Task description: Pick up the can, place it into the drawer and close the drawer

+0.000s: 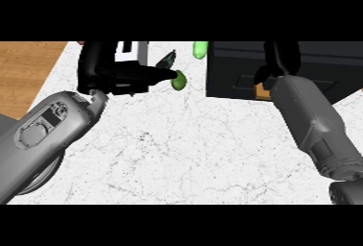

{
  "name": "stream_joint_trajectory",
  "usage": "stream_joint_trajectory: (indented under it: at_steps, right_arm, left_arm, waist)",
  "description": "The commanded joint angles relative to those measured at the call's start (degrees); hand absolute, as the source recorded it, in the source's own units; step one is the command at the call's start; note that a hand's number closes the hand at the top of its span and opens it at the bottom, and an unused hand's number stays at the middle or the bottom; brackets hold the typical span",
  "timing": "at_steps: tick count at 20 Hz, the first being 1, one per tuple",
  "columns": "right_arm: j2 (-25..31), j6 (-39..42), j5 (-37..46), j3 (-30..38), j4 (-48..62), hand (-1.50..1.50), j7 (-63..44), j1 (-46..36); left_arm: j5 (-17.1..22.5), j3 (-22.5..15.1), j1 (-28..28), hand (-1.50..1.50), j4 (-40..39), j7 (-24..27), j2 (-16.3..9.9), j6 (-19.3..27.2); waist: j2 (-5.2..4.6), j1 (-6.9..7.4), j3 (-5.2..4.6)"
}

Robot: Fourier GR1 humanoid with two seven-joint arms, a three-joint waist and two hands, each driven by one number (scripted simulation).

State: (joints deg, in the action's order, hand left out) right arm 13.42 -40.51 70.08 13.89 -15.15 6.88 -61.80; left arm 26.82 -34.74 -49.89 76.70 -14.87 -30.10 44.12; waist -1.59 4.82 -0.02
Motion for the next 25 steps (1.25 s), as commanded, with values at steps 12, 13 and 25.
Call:
stream_joint_trajectory:
  at_steps: [12, 13, 25]
  right_arm:
    - [-5.17, 3.33, -17.36, 14.82, -1.91, -1.5, 15.67, -4.77]
    - [-5.63, 5.0, -18.02, 15.53, -1.72, -1.5, 13.74, -7.52]
    - [-6.15, 14.69, -30.53, 25.32, -1.56, -1.5, 19.3, -10.91]
  left_arm:
    - [-0.6, 2.03, 5.67, -1.5, 3.7, 1.27, -2.64, -1.58]
    - [-0.14, 2.12, 6.68, -1.5, 3.62, 2.7, -1.57, -2.25]
    - [-2.09, 3.43, 10.42, -1.5, 4.45, 3.62, -0.53, -1.45]
  waist:
    - [0.19, 0.22, 0.35]
    - [0.02, 0.42, 0.23]
    - [0.48, -1.9, 0.1]
